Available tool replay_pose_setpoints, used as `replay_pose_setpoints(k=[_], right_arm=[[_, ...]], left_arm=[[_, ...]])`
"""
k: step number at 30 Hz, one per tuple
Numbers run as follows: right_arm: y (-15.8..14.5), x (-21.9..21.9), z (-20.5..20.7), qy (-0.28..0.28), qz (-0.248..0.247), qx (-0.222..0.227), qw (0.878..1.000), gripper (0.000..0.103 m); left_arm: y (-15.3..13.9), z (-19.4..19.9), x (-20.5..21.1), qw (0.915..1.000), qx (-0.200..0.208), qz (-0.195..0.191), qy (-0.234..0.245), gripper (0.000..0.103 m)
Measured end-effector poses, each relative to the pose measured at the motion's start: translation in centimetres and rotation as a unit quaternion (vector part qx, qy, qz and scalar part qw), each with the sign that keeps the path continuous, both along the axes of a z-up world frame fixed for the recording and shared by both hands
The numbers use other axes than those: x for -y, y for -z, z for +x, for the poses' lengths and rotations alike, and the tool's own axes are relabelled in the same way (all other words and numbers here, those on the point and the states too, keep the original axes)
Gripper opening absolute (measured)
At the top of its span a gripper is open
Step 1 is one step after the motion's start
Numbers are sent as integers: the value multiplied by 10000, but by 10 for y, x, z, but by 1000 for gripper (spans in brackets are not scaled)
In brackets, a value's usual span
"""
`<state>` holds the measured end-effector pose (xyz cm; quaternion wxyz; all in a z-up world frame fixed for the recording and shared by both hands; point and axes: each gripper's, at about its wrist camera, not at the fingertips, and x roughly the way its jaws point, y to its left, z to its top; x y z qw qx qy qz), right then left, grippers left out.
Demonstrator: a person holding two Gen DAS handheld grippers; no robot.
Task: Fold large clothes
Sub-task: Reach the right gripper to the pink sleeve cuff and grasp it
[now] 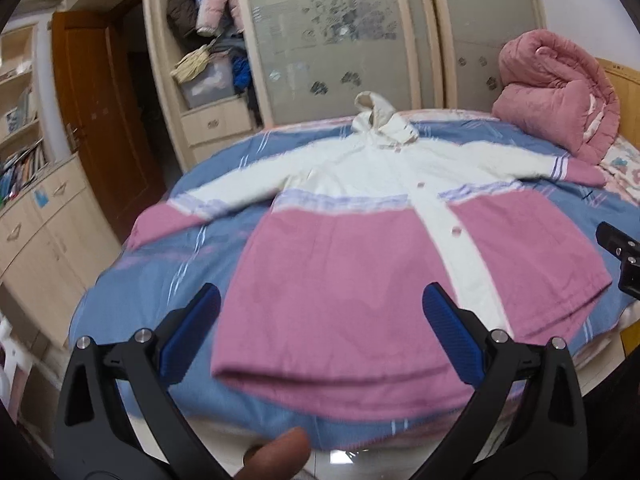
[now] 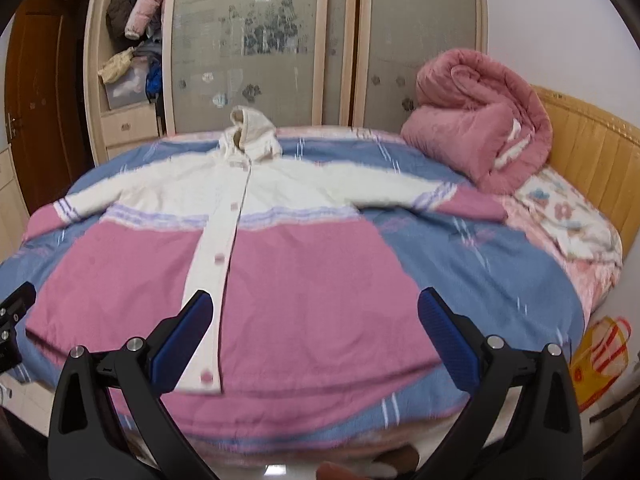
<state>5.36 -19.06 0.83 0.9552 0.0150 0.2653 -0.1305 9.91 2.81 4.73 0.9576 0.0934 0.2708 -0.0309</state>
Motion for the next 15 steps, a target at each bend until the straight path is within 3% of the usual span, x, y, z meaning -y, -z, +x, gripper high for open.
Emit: replay_pose_setpoints(k=[3,6,9,11,12,15], right_arm=[[-27,7,14,-140,-147,263,9994,102],[-69,22,29,-130,-412,805,9958,102],[-100,44,40,202,-1072,1705,9793,102],[-102,72,57,584,-1285,1910,9714,102],[-98,96,72,771,-1166,1738,9748,102],[-61,172,95,1007,-278,1512,9830,102]], left_arm=[[-35,23,-3,9990,418,-96,149,101],[-64,41,-10,9954,915,-224,157,101],[-81,57,-26,9867,1360,-844,275,101],[-72,72,-41,9833,1277,-1275,220,101],[-63,80,-46,9829,1142,-1435,161,101],[-16,105,-62,9809,642,-1836,-38,101]])
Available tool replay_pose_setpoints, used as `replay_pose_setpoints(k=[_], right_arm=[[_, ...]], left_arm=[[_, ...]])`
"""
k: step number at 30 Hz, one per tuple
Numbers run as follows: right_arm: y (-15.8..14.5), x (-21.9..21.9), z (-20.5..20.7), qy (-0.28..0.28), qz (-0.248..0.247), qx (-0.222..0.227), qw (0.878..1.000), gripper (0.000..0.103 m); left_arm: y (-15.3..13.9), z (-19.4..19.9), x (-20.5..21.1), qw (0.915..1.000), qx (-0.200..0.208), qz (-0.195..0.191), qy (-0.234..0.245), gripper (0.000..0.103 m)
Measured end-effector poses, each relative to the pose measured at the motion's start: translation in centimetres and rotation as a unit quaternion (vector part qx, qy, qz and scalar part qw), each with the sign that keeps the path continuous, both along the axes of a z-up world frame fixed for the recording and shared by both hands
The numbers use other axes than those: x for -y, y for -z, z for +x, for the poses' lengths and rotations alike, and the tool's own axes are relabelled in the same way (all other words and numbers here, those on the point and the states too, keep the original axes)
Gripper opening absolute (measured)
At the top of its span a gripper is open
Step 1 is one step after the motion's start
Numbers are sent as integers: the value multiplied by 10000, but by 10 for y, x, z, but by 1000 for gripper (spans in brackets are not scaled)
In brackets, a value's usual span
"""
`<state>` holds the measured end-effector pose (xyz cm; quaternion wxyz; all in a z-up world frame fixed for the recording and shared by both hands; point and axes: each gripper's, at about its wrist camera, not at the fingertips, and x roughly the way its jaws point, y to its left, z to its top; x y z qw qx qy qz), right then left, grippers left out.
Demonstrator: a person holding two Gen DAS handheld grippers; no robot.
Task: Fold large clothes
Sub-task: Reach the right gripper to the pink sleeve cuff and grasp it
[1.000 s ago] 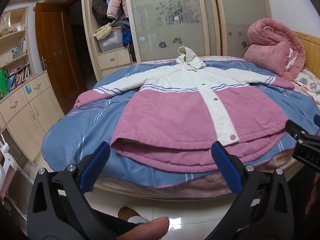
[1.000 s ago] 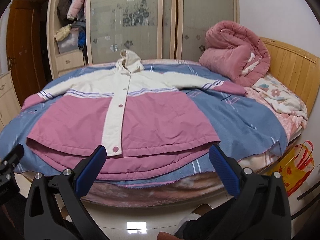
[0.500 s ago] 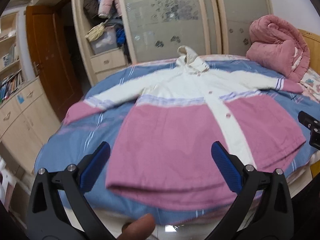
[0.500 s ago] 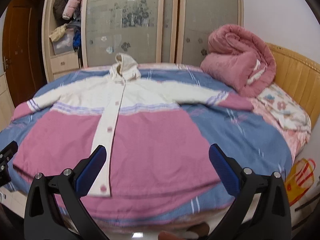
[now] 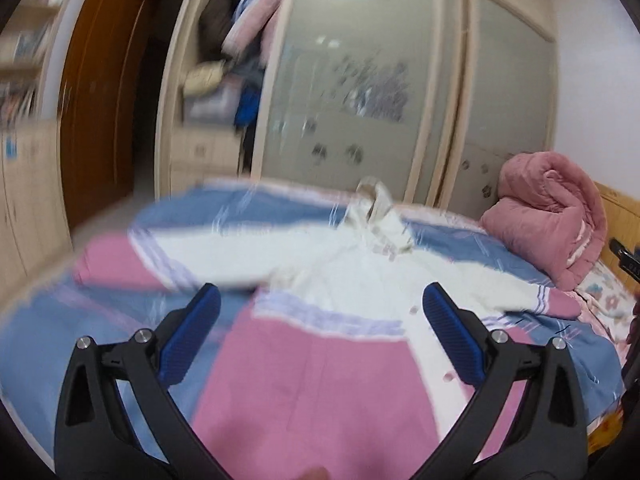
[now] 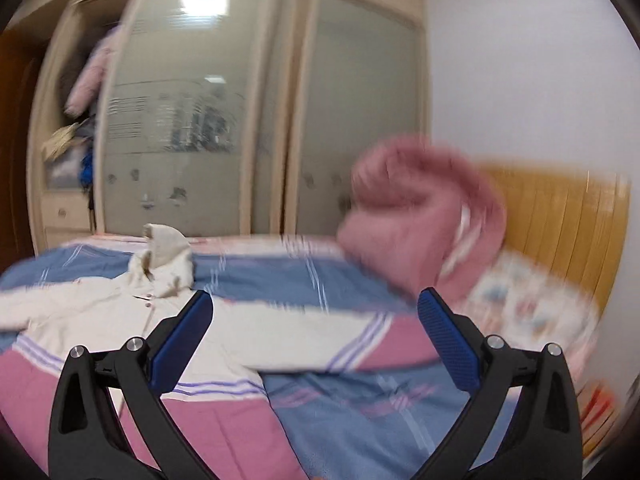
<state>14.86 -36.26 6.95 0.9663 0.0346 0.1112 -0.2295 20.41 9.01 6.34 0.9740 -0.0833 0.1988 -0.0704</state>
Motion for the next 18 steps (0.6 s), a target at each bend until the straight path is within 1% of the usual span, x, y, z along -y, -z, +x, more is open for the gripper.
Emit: replay_pose_setpoints(k=[1,2,3,4,5,6,7,9,11,12,13,14,15,16,17,18], right_arm=[[14,20,1,24,281,71,9996,102],[29,43,2,108,608,154,9980,102],[43,64,4,227,894,198,9955,102],[56,88,5,368,1224,232,9915,102],[64,103,6,446,1474,247,9878,102],[71,116,8,450,1686,252,9843,102],[75,128,11,379,1878,298,9810,102],[81,139,14,310,2016,383,9782,102],[88,153,19,276,2213,525,9734,102],[91,158,21,304,2313,553,9708,102],[96,167,27,305,2435,498,9681,102],[98,175,32,311,2518,449,9662,102],[104,186,38,383,2589,383,9644,102],[105,192,42,430,2649,347,9627,102],[107,200,45,391,2747,379,9600,102],[111,211,48,283,2920,457,9549,102]], left_arm=[[15,9,-4,9997,-228,-70,2,101],[35,21,-5,9983,-582,-99,30,101],[46,28,-5,9968,-797,-113,8,101],[54,32,-5,9957,-910,-200,5,101],[59,34,-6,9952,-932,-310,23,101],[62,36,-5,9956,-875,-322,29,101],[62,35,-2,9968,-761,-238,41,101],[58,34,8,9990,-441,40,39,101],[53,35,20,9992,-140,366,-22,101],[52,35,23,9989,-72,465,-32,101],[52,37,31,9976,-9,691,-44,101],[53,40,38,9957,13,924,-69,101],[56,44,49,9908,-29,1339,-187,101],[59,48,57,9867,-72,1606,-249,101],[61,50,62,9844,-86,1745,-198,101],[62,53,67,9845,-103,1749,-64,101]])
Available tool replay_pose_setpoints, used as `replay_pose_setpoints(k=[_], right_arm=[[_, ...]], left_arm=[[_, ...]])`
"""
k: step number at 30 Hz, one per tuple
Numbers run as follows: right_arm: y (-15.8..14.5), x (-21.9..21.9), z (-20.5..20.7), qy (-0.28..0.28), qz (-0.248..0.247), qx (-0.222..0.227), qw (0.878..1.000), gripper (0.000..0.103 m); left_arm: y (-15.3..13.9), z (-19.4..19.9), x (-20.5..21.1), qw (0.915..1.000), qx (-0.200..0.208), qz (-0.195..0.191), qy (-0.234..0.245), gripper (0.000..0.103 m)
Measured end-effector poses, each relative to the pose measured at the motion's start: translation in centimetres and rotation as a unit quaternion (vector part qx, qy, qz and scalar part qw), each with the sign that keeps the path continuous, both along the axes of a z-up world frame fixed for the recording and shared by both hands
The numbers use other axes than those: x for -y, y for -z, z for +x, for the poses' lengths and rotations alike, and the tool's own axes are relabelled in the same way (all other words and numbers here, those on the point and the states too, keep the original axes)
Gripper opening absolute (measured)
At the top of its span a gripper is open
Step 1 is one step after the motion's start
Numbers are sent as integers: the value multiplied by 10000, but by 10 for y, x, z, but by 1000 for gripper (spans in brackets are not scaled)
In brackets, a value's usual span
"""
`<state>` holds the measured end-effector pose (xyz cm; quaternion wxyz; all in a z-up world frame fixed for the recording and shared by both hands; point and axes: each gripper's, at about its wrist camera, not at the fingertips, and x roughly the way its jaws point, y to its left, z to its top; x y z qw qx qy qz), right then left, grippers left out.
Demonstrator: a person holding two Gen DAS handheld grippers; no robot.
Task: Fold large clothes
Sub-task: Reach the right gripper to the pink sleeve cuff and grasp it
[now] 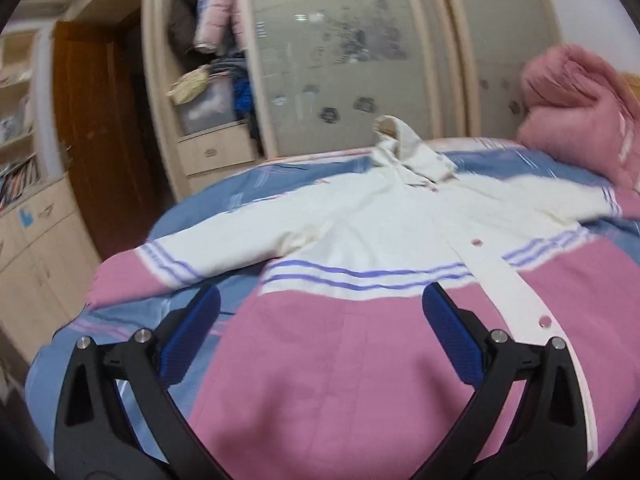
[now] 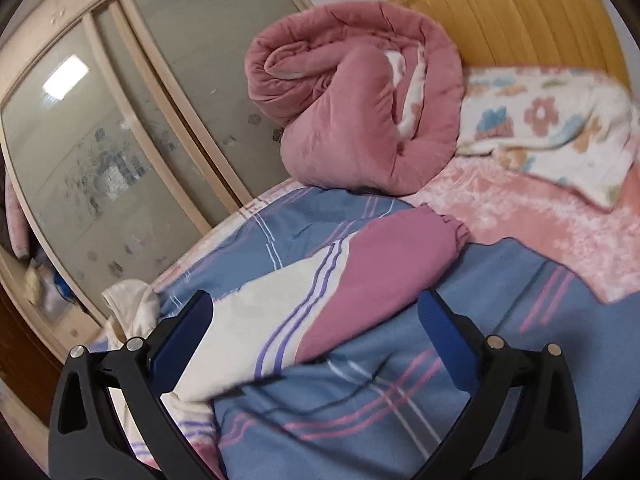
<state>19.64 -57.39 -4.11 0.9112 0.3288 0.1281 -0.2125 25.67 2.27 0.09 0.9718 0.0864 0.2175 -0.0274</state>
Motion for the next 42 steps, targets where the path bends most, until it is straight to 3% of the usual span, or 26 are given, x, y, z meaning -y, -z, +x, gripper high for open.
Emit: replay_pose_setpoints(k=[5,9,14,17,21,22,23,26,30,33,35,38,42], right_arm=[[30,49,4,243,923,-9,9954,102],[56,79,11,343,1596,53,9866,96],[74,100,32,208,1948,-58,9806,73],[91,106,49,368,2288,-523,9714,70],[93,102,64,472,2133,-684,9734,68],[93,102,65,496,2129,-649,9736,62],[92,101,66,503,2120,-583,9742,49],[92,96,68,480,2105,-408,9756,23],[68,84,69,610,1702,-211,9833,12],[27,53,77,621,786,-209,9948,11],[-10,12,92,510,-176,-285,9981,11],[-53,-64,118,142,-1428,-241,9894,11],[-76,-174,156,-743,-2538,-208,9642,11]], left_arm=[[6,13,-1,9975,-427,-534,166,101],[15,23,4,9975,-550,-436,107,101],[23,33,5,9962,-705,-505,99,101],[24,36,6,9958,-739,-540,99,101],[23,39,4,9957,-739,-555,44,101],[22,39,3,9956,-740,-582,29,101],[20,39,1,9954,-728,-624,14,101],[15,37,0,9956,-674,-652,18,101],[8,33,-3,9958,-587,-703,35,101],[4,30,-4,9957,-554,-741,47,101],[2,29,-4,9953,-560,-783,52,101],[-2,25,-2,9944,-567,-885,108,101],[-7,17,4,9958,-442,-787,181,101]])
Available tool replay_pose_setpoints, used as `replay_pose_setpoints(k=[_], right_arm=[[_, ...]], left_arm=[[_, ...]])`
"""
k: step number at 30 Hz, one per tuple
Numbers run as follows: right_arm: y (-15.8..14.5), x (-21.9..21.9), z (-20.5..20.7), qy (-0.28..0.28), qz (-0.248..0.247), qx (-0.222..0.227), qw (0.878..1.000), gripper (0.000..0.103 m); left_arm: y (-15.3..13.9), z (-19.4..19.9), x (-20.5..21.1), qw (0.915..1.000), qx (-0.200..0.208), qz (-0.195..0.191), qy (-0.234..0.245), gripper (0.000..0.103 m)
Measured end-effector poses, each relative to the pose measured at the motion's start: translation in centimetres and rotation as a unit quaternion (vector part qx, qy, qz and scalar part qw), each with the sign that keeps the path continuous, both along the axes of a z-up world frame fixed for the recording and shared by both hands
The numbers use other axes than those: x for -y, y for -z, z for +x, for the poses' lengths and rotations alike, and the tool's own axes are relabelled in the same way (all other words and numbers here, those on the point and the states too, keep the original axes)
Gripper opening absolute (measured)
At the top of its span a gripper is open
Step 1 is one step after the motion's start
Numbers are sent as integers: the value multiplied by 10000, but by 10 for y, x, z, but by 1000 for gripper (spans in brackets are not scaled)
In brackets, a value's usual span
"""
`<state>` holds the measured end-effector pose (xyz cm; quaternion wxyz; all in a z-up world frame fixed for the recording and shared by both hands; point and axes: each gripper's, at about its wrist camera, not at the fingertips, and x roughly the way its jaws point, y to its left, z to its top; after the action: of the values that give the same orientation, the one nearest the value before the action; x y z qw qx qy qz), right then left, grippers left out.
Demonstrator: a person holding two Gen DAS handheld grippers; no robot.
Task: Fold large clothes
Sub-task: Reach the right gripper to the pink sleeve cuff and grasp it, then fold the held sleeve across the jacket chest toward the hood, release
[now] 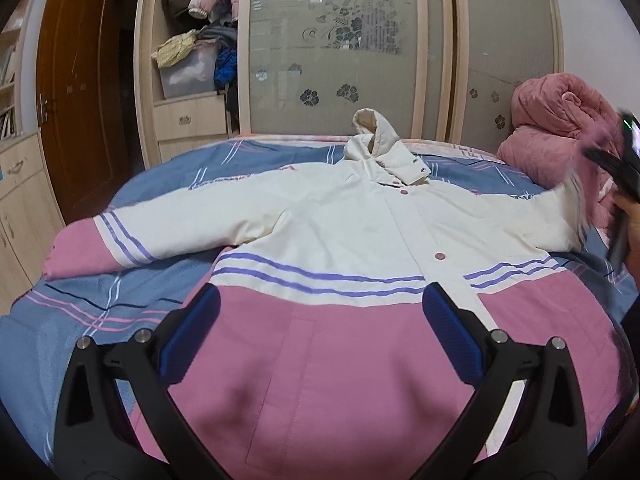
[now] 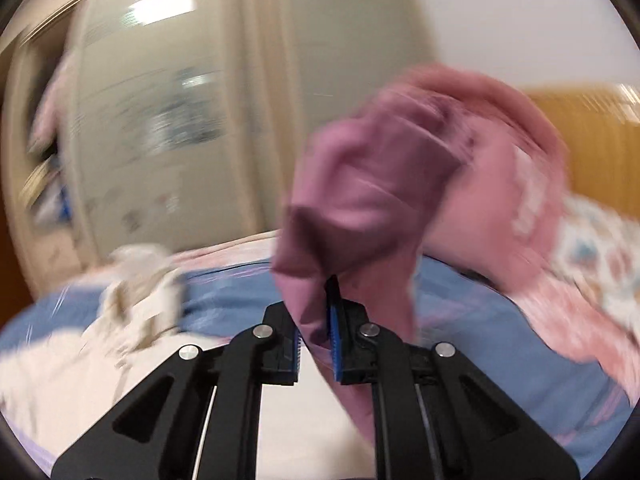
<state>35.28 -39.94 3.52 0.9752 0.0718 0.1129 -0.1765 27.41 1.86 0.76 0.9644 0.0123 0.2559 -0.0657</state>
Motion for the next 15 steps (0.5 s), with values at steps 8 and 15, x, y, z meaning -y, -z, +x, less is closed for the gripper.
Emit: replay_pose_setpoints(k=[8,15], right_arm=[[79,-160,79,-1836,-771,-1509,9683,78],[86,-184,44,-2523,-299,-1402,9570,102]], left_arm=[[2,-1,-2,9998,-177,-49,62,101],[13,28,-8,9882,-1469,-348,-256,101]])
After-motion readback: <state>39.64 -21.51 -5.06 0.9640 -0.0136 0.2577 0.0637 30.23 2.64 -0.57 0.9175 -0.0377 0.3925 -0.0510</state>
